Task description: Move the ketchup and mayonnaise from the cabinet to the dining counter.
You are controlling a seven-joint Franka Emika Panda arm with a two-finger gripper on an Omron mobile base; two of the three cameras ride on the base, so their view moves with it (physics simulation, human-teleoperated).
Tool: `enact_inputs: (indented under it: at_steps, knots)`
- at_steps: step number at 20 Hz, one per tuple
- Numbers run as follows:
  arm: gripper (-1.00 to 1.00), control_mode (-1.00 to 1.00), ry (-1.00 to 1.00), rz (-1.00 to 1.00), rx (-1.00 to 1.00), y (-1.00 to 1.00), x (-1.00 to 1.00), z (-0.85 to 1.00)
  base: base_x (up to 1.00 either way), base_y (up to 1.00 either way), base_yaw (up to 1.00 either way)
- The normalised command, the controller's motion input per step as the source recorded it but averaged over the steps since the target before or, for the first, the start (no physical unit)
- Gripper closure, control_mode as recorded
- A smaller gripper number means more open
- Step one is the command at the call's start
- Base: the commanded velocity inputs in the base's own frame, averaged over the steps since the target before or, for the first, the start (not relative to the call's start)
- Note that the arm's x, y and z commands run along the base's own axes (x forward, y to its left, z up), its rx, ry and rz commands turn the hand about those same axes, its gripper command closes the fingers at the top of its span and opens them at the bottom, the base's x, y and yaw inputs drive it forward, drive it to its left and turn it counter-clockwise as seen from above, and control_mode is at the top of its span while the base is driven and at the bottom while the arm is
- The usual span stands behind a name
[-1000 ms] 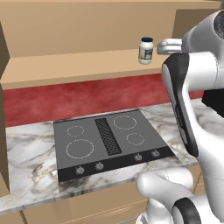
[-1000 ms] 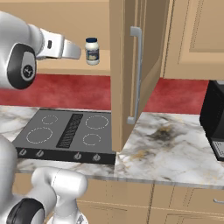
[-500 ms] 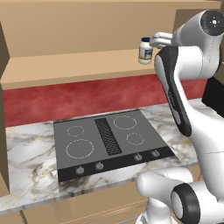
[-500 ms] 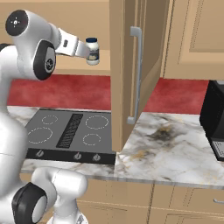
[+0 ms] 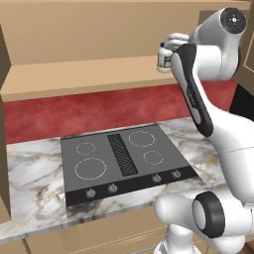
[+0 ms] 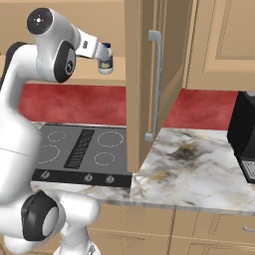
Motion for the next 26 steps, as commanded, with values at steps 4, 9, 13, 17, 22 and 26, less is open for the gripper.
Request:
enact_inputs:
  at_steps: [4, 9, 13, 17, 22, 26]
  knots:
    - [-1.0, -1.0, 0.0, 0.08, 0.0, 0.0, 0.4, 0.0, 0.0, 0.0, 0.0]
    - [-1.0, -1.0, 0.0, 0.05, -0.02, 0.0, 0.36, -0.05, 0.0, 0.0, 0.0]
    - [-1.0, -1.0, 0.0, 0.02, -0.05, 0.0, 0.35, -0.11, 0.0, 0.0, 0.0]
    - [-1.0, -1.0, 0.0, 0.0, -0.04, 0.0, 0.41, -0.04, 0.0, 0.0, 0.0]
    - [-1.0, -1.0, 0.0, 0.0, -0.02, 0.0, 0.4, 0.0, 0.0, 0.0, 0.0]
    - [-1.0, -1.0, 0.0, 0.0, 0.0, 0.01, 0.34, -0.01, 0.0, 0.0, 0.0]
